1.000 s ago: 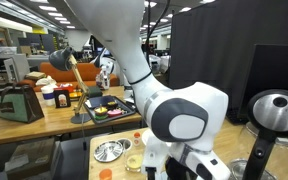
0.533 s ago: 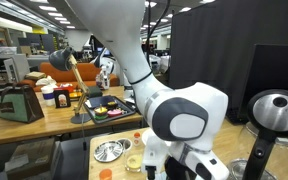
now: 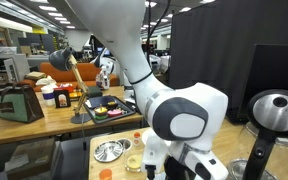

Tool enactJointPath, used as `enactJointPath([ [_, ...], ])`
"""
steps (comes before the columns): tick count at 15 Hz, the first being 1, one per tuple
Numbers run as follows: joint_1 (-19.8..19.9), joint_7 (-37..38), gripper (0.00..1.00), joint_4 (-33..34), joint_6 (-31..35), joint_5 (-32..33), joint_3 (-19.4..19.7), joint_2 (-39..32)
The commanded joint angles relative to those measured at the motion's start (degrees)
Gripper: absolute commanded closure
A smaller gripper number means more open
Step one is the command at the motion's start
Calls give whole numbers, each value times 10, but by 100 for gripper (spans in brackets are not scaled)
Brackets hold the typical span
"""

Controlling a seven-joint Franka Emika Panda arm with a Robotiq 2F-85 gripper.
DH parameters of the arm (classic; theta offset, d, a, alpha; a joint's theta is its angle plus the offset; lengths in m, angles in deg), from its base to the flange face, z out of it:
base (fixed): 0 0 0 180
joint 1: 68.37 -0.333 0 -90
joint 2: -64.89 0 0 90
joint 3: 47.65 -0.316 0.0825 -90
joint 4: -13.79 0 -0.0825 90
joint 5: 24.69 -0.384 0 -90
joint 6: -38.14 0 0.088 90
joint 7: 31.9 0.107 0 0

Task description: Press a button on the weighing machine on the table

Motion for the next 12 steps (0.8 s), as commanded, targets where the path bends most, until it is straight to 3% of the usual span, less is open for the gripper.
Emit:
enactJointPath([
  [1,12,-11,100,33,-36,-27,-5,-39],
  [6,20,-14,100,53,-70,-36,-1,-47],
  [12,29,-30,100,24,-60,-55,1,-12],
])
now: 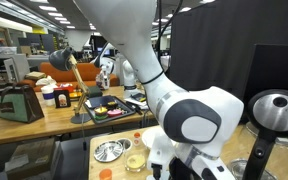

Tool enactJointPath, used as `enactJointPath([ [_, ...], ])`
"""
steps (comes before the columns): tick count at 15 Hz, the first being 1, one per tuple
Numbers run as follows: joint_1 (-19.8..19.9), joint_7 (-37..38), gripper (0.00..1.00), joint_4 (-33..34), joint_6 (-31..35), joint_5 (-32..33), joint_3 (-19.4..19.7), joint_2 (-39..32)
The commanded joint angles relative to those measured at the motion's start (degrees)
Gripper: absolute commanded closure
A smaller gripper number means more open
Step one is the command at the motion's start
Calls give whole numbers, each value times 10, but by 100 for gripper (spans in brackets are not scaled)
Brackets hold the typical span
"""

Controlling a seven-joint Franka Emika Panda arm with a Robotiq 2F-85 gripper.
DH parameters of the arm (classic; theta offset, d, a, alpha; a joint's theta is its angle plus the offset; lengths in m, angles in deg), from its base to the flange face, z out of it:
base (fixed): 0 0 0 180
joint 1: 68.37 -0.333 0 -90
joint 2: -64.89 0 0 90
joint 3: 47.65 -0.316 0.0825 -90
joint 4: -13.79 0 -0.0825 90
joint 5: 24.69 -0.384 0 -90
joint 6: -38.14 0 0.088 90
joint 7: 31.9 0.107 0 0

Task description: Press a button on the weighing machine on the table

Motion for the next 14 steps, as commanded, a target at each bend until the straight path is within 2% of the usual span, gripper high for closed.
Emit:
enactJointPath([
  [1,13,-33,100,-24,3,-19,2,17],
  [8,25,-72,100,-79,23,-19,15,80],
  [14,11,-86,100,-130,28,-6,14,146],
])
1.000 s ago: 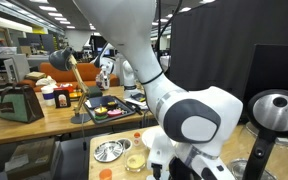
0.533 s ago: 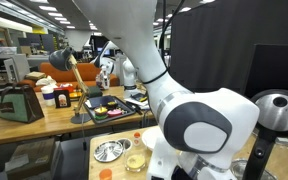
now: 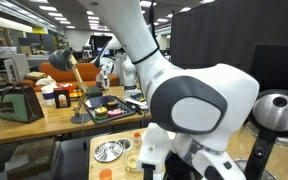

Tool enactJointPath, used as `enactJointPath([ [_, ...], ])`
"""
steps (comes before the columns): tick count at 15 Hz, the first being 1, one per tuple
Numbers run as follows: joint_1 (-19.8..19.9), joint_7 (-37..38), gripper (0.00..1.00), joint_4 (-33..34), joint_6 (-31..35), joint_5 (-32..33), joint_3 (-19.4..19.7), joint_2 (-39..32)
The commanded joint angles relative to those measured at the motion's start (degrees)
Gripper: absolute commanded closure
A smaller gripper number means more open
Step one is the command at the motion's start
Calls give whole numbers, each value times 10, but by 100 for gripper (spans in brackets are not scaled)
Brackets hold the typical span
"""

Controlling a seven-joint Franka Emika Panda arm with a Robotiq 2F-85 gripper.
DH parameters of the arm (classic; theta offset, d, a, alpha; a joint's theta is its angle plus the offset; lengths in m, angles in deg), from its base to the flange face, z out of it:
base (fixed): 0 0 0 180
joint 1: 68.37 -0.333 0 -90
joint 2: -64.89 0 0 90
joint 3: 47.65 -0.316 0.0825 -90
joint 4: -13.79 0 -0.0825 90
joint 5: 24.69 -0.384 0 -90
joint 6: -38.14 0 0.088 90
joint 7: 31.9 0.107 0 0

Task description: Press a button on the weighing machine on the table

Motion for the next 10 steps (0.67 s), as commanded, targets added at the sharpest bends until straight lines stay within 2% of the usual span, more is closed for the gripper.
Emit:
enactJointPath([
  [1,-7,-18,100,-46,19,2,0,45],
  [2,-10,-17,100,-54,16,6,1,54],
  [3,-12,-16,93,-59,6,12,2,62],
  [4,-15,-10,72,-63,-12,19,4,69],
  [5,-11,-6,92,-43,-5,6,1,46],
  [8,-13,-6,73,-55,-7,12,1,58],
  [10,-13,-6,72,-55,-7,12,1,58],
])
